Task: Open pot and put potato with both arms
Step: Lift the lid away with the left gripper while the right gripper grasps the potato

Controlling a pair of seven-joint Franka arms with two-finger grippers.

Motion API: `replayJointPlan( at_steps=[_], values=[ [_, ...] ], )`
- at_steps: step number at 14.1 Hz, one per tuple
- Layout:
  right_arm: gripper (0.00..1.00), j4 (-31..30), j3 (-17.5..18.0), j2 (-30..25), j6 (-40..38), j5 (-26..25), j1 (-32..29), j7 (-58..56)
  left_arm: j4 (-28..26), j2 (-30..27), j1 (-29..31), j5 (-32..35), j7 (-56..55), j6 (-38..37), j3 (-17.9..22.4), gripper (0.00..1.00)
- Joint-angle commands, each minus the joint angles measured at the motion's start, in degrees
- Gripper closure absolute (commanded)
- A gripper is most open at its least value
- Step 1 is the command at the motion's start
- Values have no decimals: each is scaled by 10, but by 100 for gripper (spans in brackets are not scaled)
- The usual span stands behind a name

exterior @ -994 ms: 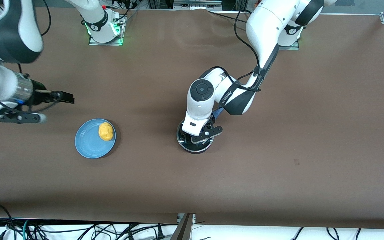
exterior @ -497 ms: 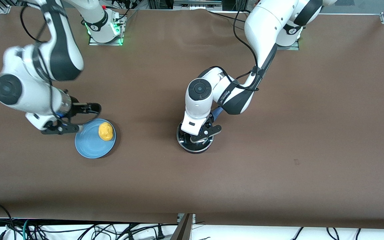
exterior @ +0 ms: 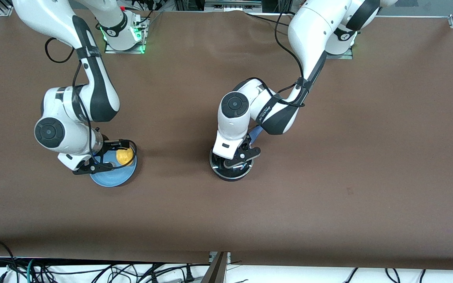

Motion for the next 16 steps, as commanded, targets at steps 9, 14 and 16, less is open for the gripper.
replayJointPlan(
  at_steps=[9, 14, 16],
  values=[
    [0, -26, 1, 50, 51, 49, -17, -27, 39, -13, 0, 16, -9, -63, 3, 36],
    [1, -26, 2, 68, 83, 63, -16, -27, 33, -43, 38, 1, 42, -65, 3, 41],
    [5, -26, 2, 68, 83, 63, -17, -27, 25, -64, 72, -31, 130, -65, 4, 41]
  ],
)
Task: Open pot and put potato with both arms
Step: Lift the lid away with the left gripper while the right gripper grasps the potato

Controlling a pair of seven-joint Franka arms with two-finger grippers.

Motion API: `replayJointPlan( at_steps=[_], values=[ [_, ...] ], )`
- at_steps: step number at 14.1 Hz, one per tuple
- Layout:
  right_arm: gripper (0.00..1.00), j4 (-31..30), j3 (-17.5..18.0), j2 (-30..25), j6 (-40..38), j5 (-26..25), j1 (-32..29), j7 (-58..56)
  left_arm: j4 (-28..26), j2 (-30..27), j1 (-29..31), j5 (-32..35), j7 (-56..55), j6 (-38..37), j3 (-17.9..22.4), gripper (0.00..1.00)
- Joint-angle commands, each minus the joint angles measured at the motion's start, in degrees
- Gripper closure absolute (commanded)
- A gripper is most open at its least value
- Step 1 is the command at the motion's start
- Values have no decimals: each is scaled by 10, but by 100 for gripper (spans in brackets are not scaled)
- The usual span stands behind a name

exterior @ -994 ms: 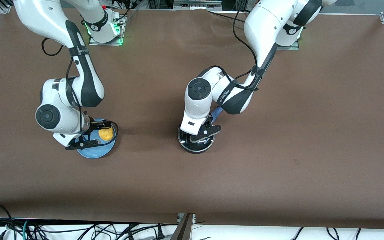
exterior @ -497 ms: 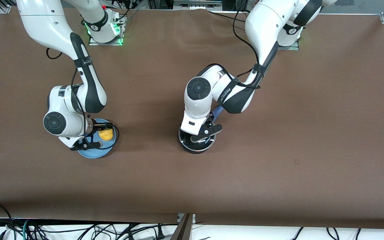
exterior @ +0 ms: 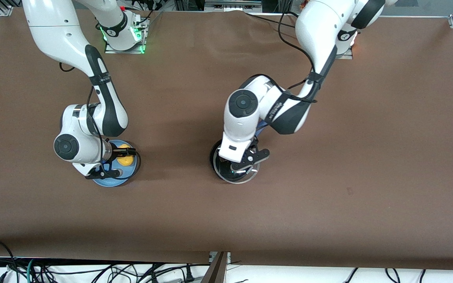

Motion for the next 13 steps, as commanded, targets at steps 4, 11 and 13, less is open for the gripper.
replayJointPlan(
  at_steps=[4, 11, 13],
  values=[
    [40, -5, 2, -5, 7, 18, -4, -26, -114, -107, 103, -25, 231, -18, -4, 41],
    [62, 47, 2, -13, -57, 29, 7, 4, -271, -193, 243, -37, 529, 10, -2, 43],
    [61, 91, 2, -12, -115, 37, 22, 60, -329, -215, 280, -38, 624, 53, 7, 43]
  ],
)
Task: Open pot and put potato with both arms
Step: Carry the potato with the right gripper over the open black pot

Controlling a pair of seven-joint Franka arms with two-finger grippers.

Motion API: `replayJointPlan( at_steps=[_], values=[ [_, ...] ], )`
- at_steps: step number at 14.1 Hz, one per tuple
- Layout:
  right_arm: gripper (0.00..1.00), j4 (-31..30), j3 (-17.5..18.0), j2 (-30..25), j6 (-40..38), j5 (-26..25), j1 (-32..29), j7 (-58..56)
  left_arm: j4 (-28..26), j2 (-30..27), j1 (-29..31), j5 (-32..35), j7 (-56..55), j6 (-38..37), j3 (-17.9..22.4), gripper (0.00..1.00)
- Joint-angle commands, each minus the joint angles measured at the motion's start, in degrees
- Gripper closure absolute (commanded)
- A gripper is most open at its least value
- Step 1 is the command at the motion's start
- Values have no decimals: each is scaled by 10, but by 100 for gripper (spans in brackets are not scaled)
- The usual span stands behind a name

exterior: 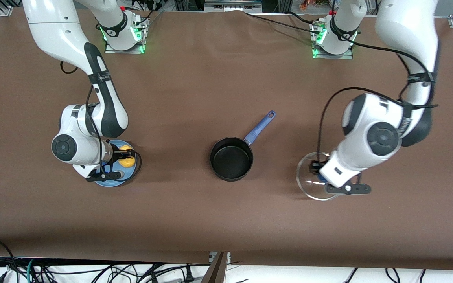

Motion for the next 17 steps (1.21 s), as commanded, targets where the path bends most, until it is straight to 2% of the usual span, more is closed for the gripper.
replayJointPlan(
  at_steps=[1, 4, 6, 8, 11, 12, 15, 17],
  values=[
    [61, 55, 2, -7, -74, 15, 24, 85, -119, -64, 45, -16, 126, 62, 14, 43],
    [61, 91, 18, -5, -90, 23, 70, 213, -179, -79, 63, -32, 217, 99, 49, 42],
    [61, 122, 58, 5, -84, 31, 79, 296, -231, -83, 67, -49, 285, 146, 79, 42],
    [60, 184, 102, 39, -81, 35, 80, 381, -279, -87, 71, -49, 330, 202, 106, 42],
    [60, 259, 139, 88, -50, 35, 86, 475, -306, -83, 89, -73, 389, 232, 124, 41],
    [60, 263, 148, 96, -26, 35, 93, 498, -315, -80, 89, -93, 401, 237, 128, 41],
    [52, 262, 149, 109, 37, 36, 121, 538, -367, -75, 95, -102, 423, 320, 130, 41],
    [41, 262, 149, 117, 68, 36, 129, 558, -372, -66, 99, -103, 424, 328, 130, 36]
  ],
)
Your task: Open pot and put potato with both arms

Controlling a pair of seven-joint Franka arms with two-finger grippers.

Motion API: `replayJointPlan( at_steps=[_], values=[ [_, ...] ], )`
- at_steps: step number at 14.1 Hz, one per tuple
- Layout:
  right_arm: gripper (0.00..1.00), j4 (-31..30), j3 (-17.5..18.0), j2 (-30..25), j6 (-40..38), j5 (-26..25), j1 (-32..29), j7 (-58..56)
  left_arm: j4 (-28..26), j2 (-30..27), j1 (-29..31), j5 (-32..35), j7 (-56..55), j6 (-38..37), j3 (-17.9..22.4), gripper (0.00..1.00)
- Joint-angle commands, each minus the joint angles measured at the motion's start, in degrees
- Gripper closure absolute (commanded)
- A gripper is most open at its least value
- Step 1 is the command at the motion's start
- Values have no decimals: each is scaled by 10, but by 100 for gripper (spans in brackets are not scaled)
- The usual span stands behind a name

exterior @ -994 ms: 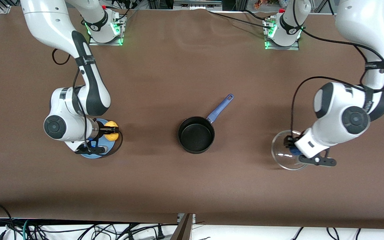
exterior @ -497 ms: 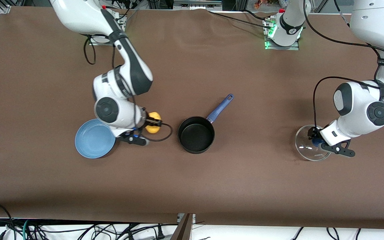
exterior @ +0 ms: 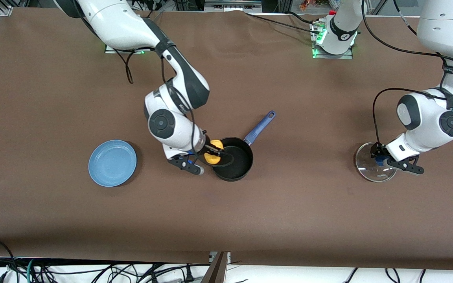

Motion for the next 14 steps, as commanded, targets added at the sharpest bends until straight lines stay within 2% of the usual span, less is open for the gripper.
replayJointPlan(
  at_steps=[1, 2, 3, 6, 7, 9, 12, 14],
  values=[
    [34, 24, -1, 17, 22, 9, 9, 24, -24, -10, 4, -18, 25, 17, 0, 24],
    [16, 23, -1, 17, 22, 9, 9, 25, -18, -12, 3, -18, 20, 13, 0, 0],
    [1, 23, -1, 16, 19, 6, 9, 24, -12, -17, 3, -18, 16, 7, 0, 0],
    [0, 23, -5, 6, 10, 2, 3, 19, 36, -47, -6, -17, -23, -82, -3, 0],
    [0, 24, -8, 3, -7, 0, 0, 16, 67, -56, -8, -13, -45, -134, -7, 0],
    [0, 24, -19, -11, -29, -39, -3, 3, 140, -67, -13, -6, -99, -250, -19, 0],
    [0, 0, -68, -55, -77, -46, -17, -39, 219, -89, -28, 26, -172, -372, -24, 0],
    [0, -3, -92, -81, -147, -47, -30, -79, 257, -104, -29, 32, -206, -436, -40, 0]
  ],
)
